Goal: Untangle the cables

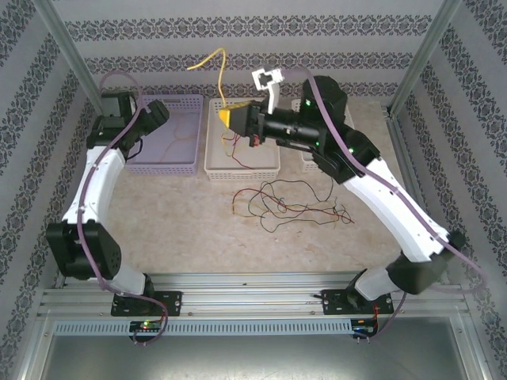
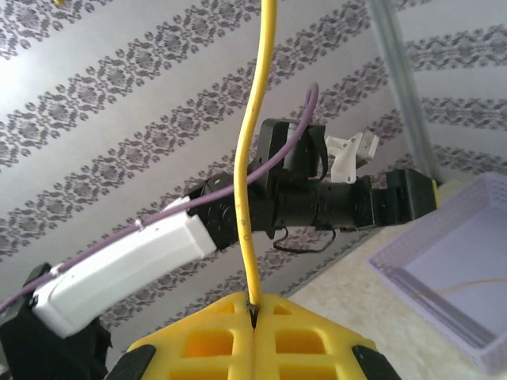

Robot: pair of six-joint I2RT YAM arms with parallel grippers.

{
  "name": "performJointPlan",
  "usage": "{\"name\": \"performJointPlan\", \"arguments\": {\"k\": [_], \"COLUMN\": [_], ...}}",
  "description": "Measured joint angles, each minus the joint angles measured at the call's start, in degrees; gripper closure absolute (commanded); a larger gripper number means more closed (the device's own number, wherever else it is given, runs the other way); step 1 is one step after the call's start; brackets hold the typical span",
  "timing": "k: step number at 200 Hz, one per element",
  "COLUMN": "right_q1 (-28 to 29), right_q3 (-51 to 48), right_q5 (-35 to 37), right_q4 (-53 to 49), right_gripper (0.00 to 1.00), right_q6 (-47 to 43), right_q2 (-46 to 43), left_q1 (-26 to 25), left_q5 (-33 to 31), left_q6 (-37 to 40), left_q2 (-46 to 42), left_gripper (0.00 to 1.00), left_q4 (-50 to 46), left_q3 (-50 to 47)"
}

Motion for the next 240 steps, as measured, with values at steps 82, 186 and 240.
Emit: {"name": "performJointPlan", "arguments": {"k": [82, 186, 240], "right_q1": [-0.2, -1.7, -1.5], "right_q3": [51.6, 56.3, 56.2], "right_q5": [-10.9, -8.5, -5.7], "right_q4": [-0.3, 14.4, 16.9], "right_gripper": [1.00, 1.00, 1.00], "right_q6": [11.6, 21.5, 19.5], "right_q2": [41.6, 69.8, 71.5], "left_q1": [0.0, 0.0, 0.0], "left_q5": [-4.2, -11.2, -11.2], "left_q6": [-2.7, -2.3, -2.2], "left_q2": [-26.8, -45.2, -45.1], "left_gripper": [0.00, 0.00, 0.00], "left_q4": [-3.0, -3.2, -3.2], "left_q3": [-17.3, -33.0, -33.0]}}
